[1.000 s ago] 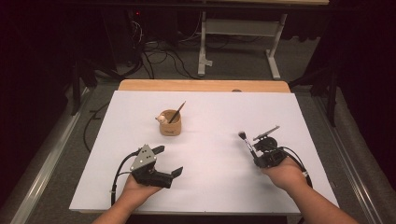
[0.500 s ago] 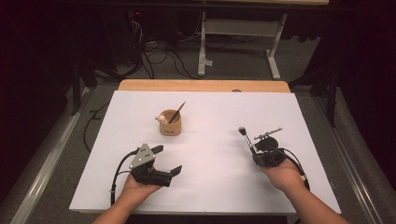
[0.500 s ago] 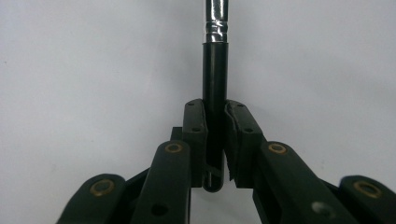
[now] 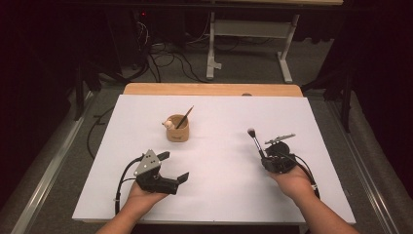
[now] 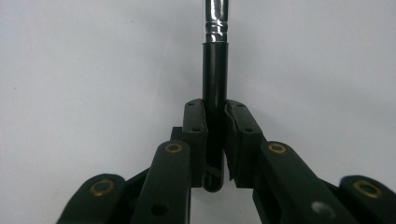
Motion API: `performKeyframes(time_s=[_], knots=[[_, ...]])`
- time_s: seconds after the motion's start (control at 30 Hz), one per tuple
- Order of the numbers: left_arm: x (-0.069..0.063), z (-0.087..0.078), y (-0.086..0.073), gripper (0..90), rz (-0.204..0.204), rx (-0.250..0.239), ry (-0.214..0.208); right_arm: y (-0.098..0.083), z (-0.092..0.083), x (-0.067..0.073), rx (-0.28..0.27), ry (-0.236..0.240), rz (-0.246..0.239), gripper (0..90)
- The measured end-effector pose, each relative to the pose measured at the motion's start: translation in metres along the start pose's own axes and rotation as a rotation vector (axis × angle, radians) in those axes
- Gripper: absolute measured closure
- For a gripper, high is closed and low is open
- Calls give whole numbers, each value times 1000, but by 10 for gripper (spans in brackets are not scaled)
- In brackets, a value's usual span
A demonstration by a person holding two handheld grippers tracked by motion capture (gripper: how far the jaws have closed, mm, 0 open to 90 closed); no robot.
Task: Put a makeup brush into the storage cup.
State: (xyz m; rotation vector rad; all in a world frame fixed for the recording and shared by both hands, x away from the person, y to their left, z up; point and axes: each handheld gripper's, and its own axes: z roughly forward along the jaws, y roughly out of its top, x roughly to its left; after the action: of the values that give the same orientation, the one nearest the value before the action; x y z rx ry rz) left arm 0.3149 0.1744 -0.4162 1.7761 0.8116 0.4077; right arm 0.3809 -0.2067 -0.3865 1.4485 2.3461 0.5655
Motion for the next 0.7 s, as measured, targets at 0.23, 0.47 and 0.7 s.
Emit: performKeyframes(time_s=[0.23,0.47,0.7], knots=[[1,-2,1,4,-16,-10,-3,-2,0,1,-43,-2,10,817],[2,-1,0,4,-17,-8,0,-5,0,0,-100,-15,20,817],[3,-1,0,4,-19,-7,2,-9,0,-1,-158,-13,25,816]])
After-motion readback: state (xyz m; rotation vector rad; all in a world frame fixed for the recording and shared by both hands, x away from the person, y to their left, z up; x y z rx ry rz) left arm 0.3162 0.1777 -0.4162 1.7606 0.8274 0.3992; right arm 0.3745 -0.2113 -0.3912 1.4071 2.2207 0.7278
